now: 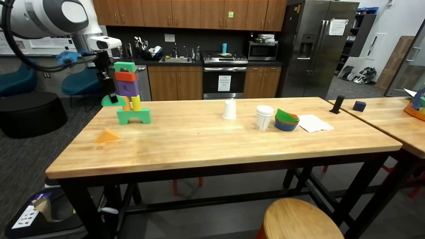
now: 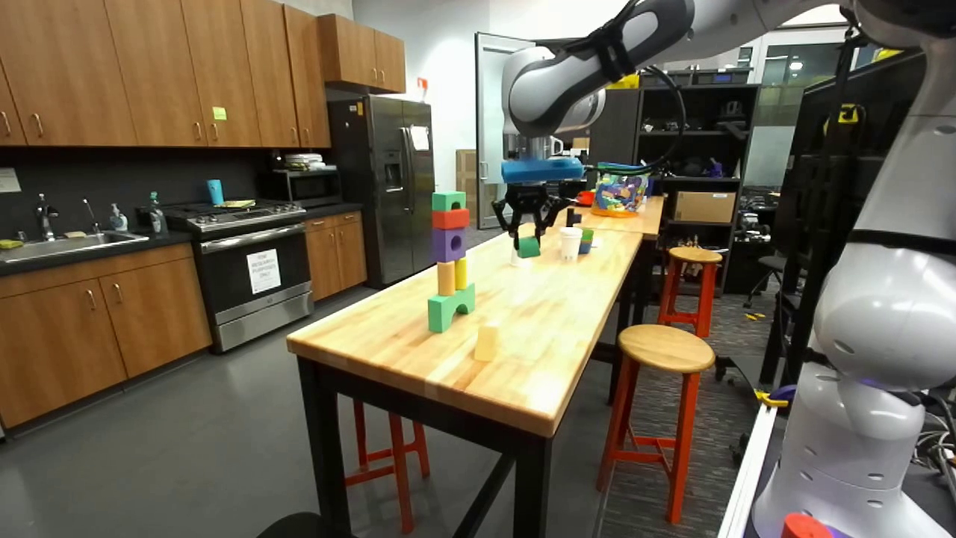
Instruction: Remove the top object from the stack and place it on the counter
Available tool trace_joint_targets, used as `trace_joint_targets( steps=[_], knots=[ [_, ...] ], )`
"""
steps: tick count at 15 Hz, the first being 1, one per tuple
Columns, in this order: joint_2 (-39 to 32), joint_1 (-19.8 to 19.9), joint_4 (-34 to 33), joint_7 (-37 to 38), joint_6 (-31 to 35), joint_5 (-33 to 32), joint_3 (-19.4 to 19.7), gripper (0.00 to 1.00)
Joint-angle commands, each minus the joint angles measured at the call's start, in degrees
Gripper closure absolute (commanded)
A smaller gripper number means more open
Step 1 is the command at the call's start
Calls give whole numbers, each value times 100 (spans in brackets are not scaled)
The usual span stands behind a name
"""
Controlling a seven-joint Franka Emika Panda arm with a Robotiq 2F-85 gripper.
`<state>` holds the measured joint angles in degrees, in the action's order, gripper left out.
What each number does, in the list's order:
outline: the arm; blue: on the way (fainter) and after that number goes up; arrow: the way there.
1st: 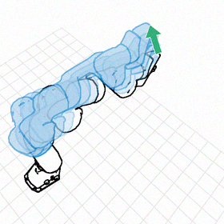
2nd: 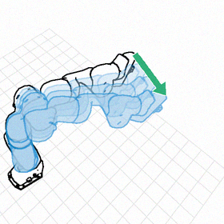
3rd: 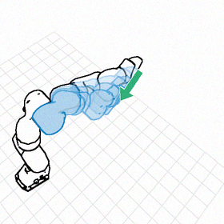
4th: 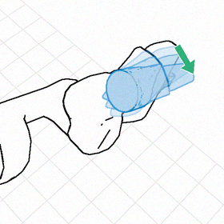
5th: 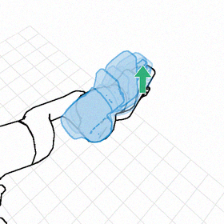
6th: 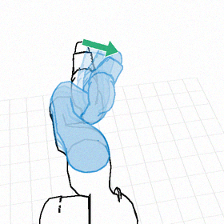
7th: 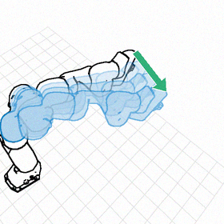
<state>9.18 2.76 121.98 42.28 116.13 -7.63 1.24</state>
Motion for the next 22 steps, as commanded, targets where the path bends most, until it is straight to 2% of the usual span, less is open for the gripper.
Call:
trace_joint_targets(
  steps=[1, 2, 7, 8, 11, 22],
  knots=[
    [-6, 33, -30, -279, -14, 11, -78, 83],
    [-7, 27, -40, -331, -14, 12, -90, 58],
    [-12, 54, -25, -320, -13, 10, -90, 58],
    [-30, 45, 10, -359, 48, 99, -77, 83],
    [-99, 62, 270, -183, 420, -171, -125, 83],
    [-709, 199, 770, 536, 1550, -335, 77, 83]
  ],
)
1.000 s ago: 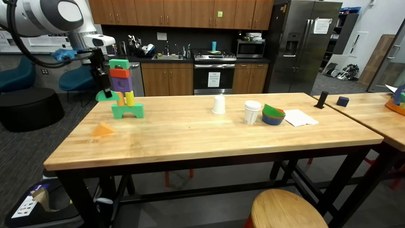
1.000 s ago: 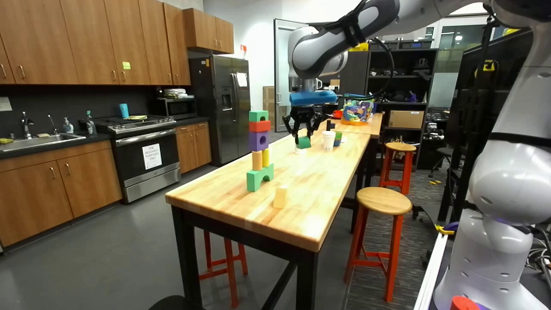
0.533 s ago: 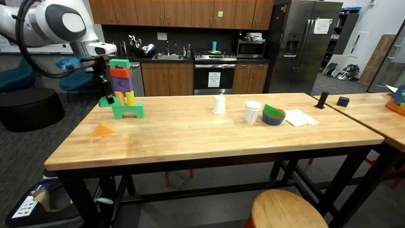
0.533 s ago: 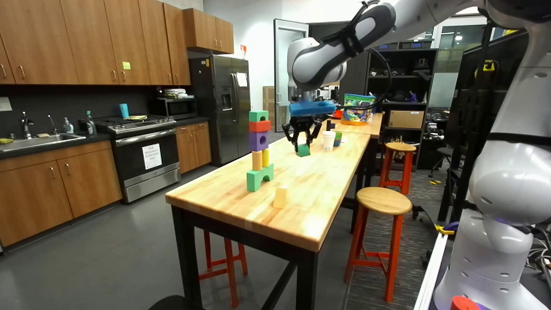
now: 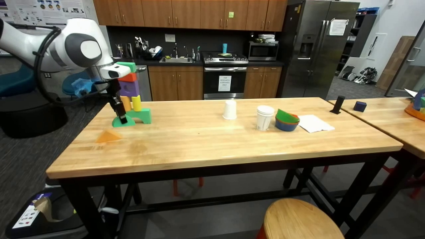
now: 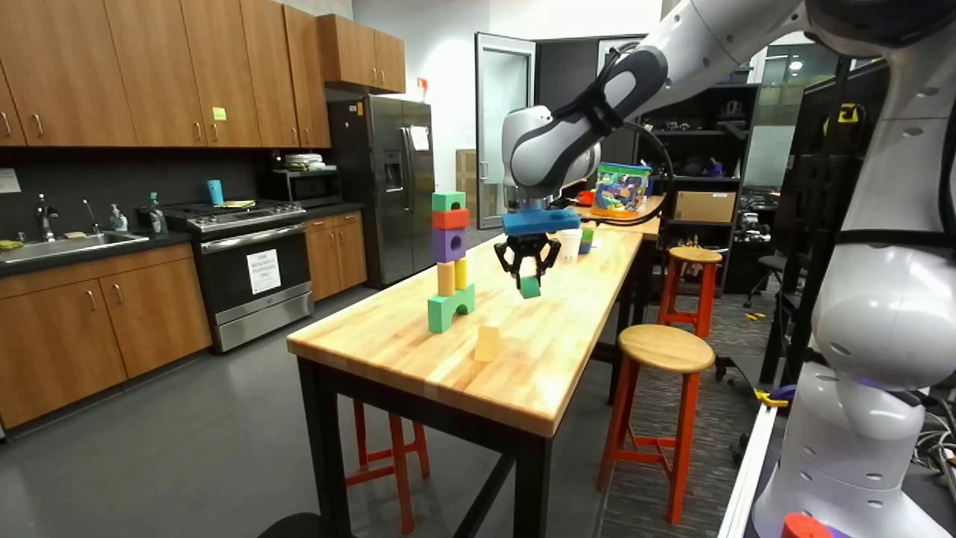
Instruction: Remove the top object from the stack and place it on the counter
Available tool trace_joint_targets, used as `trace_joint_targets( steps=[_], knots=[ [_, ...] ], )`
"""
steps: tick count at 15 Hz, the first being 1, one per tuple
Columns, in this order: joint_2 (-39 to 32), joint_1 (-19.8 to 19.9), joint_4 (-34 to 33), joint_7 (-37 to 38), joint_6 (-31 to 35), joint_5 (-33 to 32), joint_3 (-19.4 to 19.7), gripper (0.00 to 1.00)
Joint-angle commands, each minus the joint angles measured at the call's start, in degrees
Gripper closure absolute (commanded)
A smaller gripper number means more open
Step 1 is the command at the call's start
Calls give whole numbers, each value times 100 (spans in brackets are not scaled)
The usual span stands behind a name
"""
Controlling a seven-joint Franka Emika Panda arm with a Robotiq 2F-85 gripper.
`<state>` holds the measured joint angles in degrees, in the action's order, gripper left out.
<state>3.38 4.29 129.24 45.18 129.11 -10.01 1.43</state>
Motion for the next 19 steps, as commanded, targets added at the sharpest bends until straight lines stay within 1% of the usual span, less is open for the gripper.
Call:
trace_joint_targets(
  steps=[1, 4, 6, 7, 8, 9, 10, 13, 14, 19],
  knots=[
    [-218, 58, 42, 333, 331, -137, 91, 83],
    [-412, 37, 5, 530, 511, -246, 166, 83],
    [-469, 4, -17, 529, 527, -244, 194, 83],
    [-473, -11, -31, 424, 489, -139, 194, 83],
    [-444, -28, -60, 361, 405, -38, 185, 33],
    [-462, -19, 19, 381, 475, -115, 204, 58],
    [-462, -27, 11, 381, 474, -104, 202, 54],
    [-462, -37, -14, 381, 471, -103, 200, 35],
    [-462, -37, -17, 380, 471, -103, 200, 33],
    [-462, -37, -20, 380, 470, -103, 200, 33]
  ],
)
